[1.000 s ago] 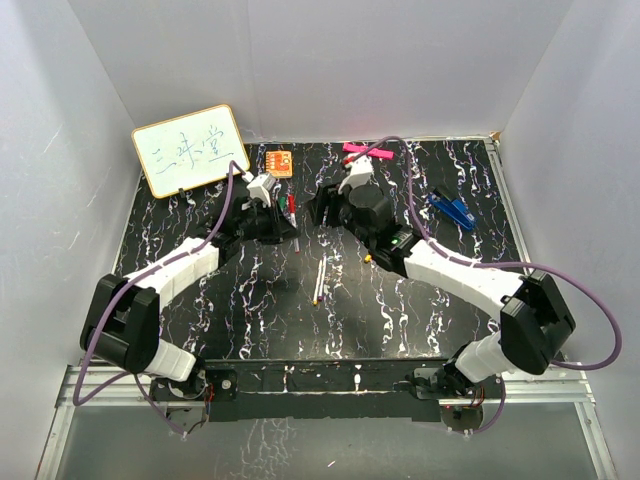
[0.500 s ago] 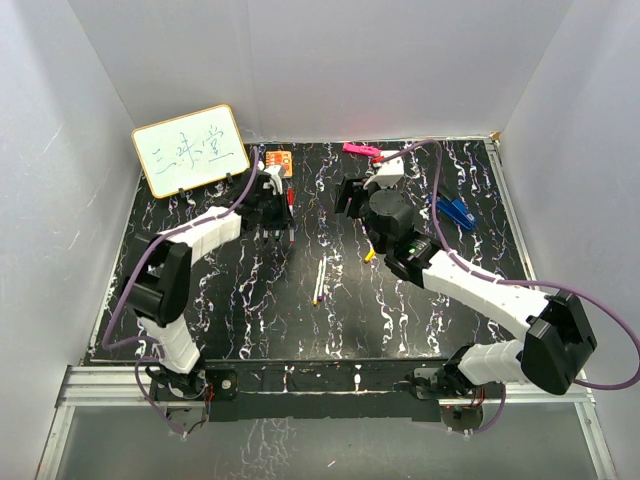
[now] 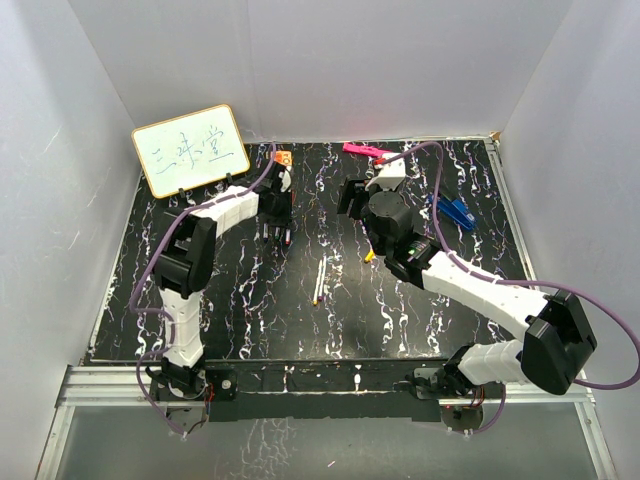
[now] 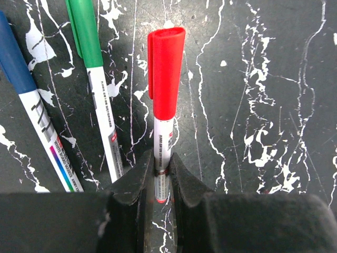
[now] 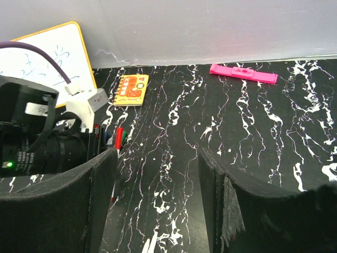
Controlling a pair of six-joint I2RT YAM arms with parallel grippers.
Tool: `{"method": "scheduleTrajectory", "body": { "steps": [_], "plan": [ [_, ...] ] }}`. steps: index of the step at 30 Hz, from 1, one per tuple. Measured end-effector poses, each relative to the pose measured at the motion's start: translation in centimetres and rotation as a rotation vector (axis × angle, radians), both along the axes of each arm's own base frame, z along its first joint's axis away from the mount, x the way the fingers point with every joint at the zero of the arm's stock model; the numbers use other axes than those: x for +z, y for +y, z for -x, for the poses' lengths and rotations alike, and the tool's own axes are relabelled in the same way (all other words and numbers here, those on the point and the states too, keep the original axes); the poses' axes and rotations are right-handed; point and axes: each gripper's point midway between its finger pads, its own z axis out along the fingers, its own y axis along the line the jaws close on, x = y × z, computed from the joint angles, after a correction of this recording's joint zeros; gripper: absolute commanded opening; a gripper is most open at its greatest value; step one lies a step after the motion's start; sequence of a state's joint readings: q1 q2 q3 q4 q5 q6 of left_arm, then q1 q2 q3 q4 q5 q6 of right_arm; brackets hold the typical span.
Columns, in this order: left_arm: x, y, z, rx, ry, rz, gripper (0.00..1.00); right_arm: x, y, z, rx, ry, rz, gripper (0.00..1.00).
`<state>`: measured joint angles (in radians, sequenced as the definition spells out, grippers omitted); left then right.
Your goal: Insert the pens into the pen caps
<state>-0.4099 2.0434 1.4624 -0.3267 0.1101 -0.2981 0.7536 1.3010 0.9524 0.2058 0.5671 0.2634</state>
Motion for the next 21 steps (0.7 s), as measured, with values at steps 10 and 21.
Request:
{"method": "scheduleTrajectory", "body": {
  "steps": [10, 21],
  "plan": [
    [-1.0, -0.3, -0.2, -0.019, 0.060, -0.026, 0.15, 0.0, 0.0, 0.0, 0.000, 0.000, -0.005, 0.60],
    [-1.3, -0.9, -0.7, -0.024, 0.082, -0.022, 0.30, 0.0, 0.0, 0.0, -0.001, 0.001, -0.004, 0.61]
  ]
}}
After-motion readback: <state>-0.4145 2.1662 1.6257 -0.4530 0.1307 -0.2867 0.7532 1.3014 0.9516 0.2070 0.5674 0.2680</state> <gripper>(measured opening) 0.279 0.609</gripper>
